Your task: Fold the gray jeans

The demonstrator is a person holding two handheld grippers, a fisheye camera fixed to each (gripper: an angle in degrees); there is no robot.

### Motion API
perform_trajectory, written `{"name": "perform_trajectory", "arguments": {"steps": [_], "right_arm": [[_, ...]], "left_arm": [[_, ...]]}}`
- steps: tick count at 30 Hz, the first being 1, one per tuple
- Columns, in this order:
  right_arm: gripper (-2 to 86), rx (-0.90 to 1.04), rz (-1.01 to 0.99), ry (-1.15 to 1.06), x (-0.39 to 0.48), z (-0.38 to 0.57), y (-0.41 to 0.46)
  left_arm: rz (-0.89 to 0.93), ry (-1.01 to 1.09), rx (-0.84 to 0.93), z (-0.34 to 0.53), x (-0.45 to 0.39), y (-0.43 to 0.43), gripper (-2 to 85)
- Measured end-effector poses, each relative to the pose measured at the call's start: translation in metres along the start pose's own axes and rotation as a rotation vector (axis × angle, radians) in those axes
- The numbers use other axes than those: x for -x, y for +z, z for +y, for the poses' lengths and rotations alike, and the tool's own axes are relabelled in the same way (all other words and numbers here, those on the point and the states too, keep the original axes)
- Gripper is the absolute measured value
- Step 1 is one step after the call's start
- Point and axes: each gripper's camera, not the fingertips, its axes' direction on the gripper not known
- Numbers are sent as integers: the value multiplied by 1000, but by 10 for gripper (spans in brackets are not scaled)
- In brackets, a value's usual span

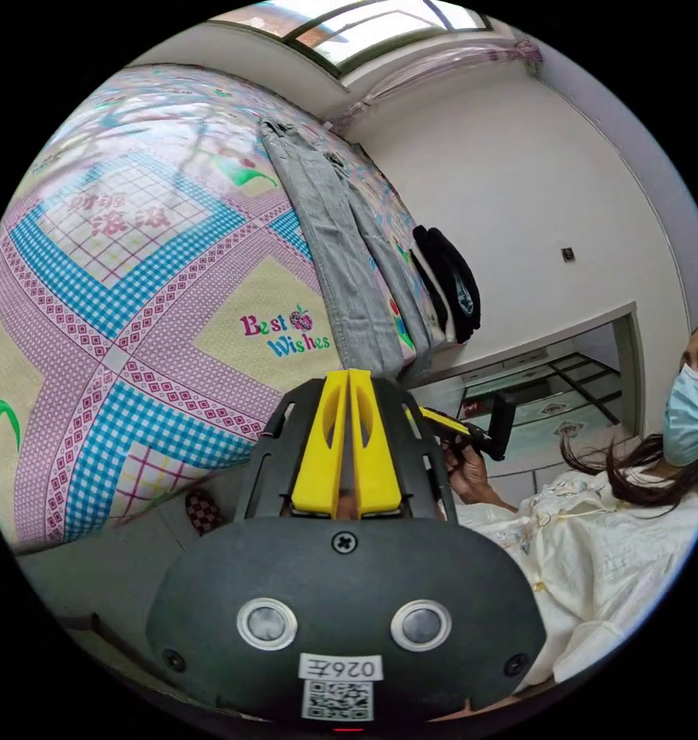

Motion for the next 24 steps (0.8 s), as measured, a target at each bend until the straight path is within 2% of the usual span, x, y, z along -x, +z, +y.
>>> {"name": "perform_trajectory", "arguments": {"steps": [4,10,16,24], "right_arm": [[-4,-13,181,8,56,16,36],[33,-72,273,-22,113,30,81],[60,-53,456,-219,169,9,147],[77,22,722,-244,236,-32,250]], "left_arm": [[48,16,-23,-22,9,-16,-10],[17,82,-38,-80,-9,-15,-4],[-81,110,-61,-147,-30,1,65],[-111,160,28,-240,-42,30,108]]}}
